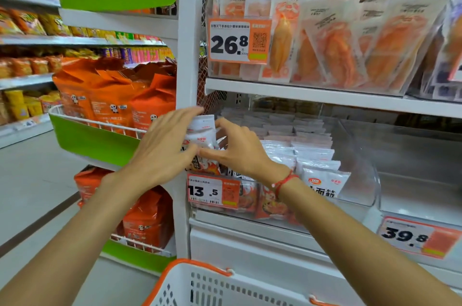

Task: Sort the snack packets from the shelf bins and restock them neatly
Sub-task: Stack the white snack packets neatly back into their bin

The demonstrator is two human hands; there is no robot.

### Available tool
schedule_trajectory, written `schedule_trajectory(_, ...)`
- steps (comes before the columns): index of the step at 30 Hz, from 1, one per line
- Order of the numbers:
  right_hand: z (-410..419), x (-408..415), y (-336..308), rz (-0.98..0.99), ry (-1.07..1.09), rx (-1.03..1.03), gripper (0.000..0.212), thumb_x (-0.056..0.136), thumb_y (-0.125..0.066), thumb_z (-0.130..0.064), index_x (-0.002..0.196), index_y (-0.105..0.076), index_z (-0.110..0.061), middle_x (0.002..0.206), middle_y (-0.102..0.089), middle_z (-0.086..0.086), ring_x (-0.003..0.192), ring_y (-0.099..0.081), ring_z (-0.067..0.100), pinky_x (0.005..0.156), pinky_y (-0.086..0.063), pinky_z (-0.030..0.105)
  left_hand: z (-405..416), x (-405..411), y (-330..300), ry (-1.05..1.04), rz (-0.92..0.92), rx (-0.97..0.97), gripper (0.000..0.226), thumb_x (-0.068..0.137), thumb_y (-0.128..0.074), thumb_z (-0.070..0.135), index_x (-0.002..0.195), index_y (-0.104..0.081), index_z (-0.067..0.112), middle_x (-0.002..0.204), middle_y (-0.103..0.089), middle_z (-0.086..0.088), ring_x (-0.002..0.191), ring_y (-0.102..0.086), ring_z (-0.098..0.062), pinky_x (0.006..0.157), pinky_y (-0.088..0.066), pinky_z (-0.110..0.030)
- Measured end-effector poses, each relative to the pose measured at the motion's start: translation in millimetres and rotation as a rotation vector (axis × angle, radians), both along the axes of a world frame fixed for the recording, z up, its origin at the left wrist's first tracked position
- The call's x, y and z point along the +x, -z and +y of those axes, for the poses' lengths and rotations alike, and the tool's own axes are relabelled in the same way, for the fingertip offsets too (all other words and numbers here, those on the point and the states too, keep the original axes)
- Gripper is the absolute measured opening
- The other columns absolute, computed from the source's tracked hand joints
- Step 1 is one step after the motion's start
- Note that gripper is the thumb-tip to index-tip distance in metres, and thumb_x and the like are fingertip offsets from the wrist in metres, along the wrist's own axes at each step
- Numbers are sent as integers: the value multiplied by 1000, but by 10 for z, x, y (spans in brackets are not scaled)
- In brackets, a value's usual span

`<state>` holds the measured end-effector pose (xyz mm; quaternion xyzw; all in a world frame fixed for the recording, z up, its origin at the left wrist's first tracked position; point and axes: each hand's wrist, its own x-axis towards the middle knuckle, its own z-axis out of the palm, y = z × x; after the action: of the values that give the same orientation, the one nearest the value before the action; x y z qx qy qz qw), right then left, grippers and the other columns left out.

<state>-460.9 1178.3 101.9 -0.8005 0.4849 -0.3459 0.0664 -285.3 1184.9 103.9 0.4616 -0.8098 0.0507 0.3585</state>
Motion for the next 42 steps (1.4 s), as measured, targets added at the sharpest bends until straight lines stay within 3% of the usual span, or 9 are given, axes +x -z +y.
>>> schedule_trajectory(3, 4, -173, -110, 46, -97, 206, 62, 76, -79, -42, 128, -52, -23, 114, -64, -5, 97, -62, 11, 87, -53, 38, -7, 33, 41, -21, -56, -20, 67, 78, -46, 35, 143, -39, 21, 138, -48, 0, 126, -39, -17, 102, -28, -32)
schedule_trajectory(6, 26, -353, -98, 120, -64, 182, 58, 84, -71, -39, 136, -49, -23, 120, -64, -2, 104, -61, 14, 92, -51, 38, -9, 87, 80, -19, -99, -58, 72, 77, -40, 46, 146, -34, 26, 140, -45, 3, 126, -34, -11, 104, -27, -32)
schedule_trajectory(10, 29, -245, 5, -3, -53, 129, 33, 93, -61, -29, 124, -59, -19, 108, -71, 0, 99, -64, 12, 85, -52, 33, 2, 98, 94, -6, -144, -52, 74, 79, -34, 48, 150, -27, 27, 145, -40, 4, 131, -28, -9, 108, -16, -26)
schedule_trajectory(14, -16, -171, -98, 67, -134, 241, 26, 92, -59, -15, 117, -63, -14, 102, -74, 7, 92, -66, 11, 69, -46, 12, 1, 149, 54, 8, -173, -44, 75, 76, -28, 48, 147, -34, 23, 141, -44, 2, 127, -29, -9, 105, -14, -21)
schedule_trajectory(18, -227, -395, -288, 38, -9, 211, 19, 92, -58, -15, 103, -73, -18, 90, -73, -1, 86, -69, 19, 77, -54, 31, -2, 174, -11, -1, -192, -47, 72, 74, -28, 48, 140, -41, 23, 128, -50, 4, 117, -35, -9, 99, -25, -27)
schedule_trajectory(23, -466, -305, -221, 328, 103, 282, 20, 90, -64, -29, 105, -75, -20, 105, -72, 1, 95, -64, 23, 80, -52, 34, -12, 228, -25, 17, -220, -4, 71, 75, -32, 54, 141, -36, 30, 133, -46, 10, 122, -37, -7, 98, -24, -23)
schedule_trajectory(28, -567, -199, -165, 411, 205, 346, 26, 87, -69, -33, 109, -71, -19, 112, -67, 4, 105, -61, 27, 82, -49, 33, -50, 302, -42, 92, -273, 30, 68, 87, -38, 60, 148, -20, 37, 145, -36, 16, 132, -28, -2, 104, -17, -20)
schedule_trajectory(36, -529, -321, -16, -86, 120, 92, 12, 84, -72, -28, 78, -62, -29, 77, -69, 0, 77, -65, 21, 70, -54, 39, 3, 297, -201, 103, -227, -97, 56, 99, -49, 23, 149, -25, 32, 131, -43, 11, 115, -36, -7, 91, -26, -26)
schedule_trajectory(42, -498, -383, -6, -315, 218, -8, 9, 89, -66, -32, 88, -60, -26, 94, -71, 4, 91, -66, 20, 77, -53, 38, 4, 281, -293, 125, -311, -131, 46, 95, -54, 20, 133, -34, 35, 119, -46, 12, 104, -43, -12, 79, -30, -31)
